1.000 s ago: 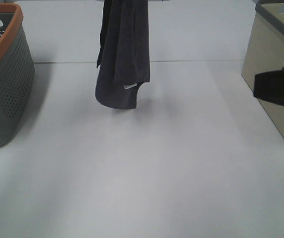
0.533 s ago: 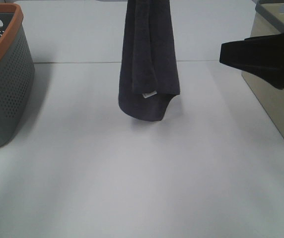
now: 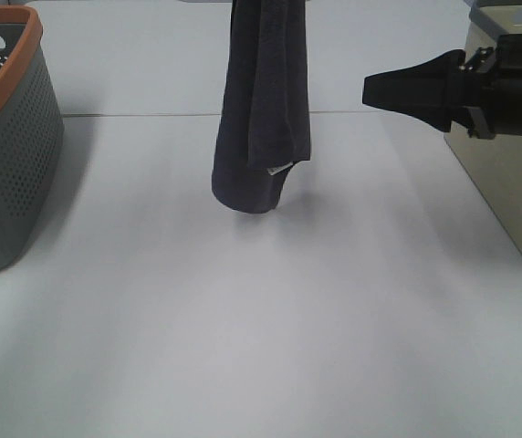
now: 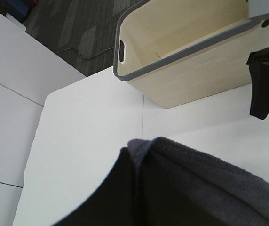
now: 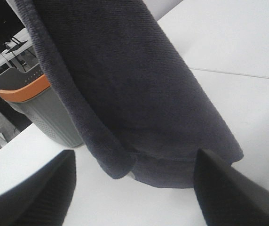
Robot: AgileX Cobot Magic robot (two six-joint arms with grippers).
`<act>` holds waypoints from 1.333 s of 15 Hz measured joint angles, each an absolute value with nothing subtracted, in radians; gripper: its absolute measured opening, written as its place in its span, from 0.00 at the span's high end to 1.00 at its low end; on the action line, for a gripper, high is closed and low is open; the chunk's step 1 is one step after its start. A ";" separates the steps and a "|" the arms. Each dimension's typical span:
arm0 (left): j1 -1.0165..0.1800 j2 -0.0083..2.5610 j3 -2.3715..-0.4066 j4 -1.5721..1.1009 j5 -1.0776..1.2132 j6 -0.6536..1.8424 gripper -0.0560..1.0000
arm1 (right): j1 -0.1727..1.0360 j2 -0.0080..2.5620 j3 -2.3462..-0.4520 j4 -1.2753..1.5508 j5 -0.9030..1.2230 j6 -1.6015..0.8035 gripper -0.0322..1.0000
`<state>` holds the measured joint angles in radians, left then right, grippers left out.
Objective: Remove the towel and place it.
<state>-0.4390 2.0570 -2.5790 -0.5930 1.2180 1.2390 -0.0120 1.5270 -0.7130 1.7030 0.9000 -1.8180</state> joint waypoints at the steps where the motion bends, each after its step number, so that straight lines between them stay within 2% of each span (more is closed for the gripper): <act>1: -0.439 2.057 -2.579 -0.593 1.218 1.239 0.95 | -0.003 1.569 -0.735 1.693 0.919 -1.818 0.29; 3: -0.439 2.057 -2.579 -0.594 1.218 1.239 0.95 | 0.079 1.631 -0.756 1.690 0.896 -1.848 0.29; 5: -0.439 2.057 -2.579 -0.594 1.218 1.239 0.95 | 0.198 1.672 -0.756 1.687 0.766 -1.916 0.29; 9: -0.439 2.057 -2.579 -0.594 1.218 1.239 0.95 | 0.273 1.687 -0.769 1.726 0.606 -2.052 0.29; 14: -0.439 2.057 -2.579 -0.594 1.219 1.239 0.95 | 0.281 1.745 -0.890 1.745 0.720 -2.052 0.30; 17: -0.439 2.057 -2.579 -0.594 1.219 1.239 0.95 | 0.341 1.748 -0.895 1.732 0.743 -1.980 0.36; 20: -0.439 2.057 -2.579 -0.590 1.219 1.239 0.95 | 0.423 1.715 -0.895 1.676 0.763 -1.889 0.38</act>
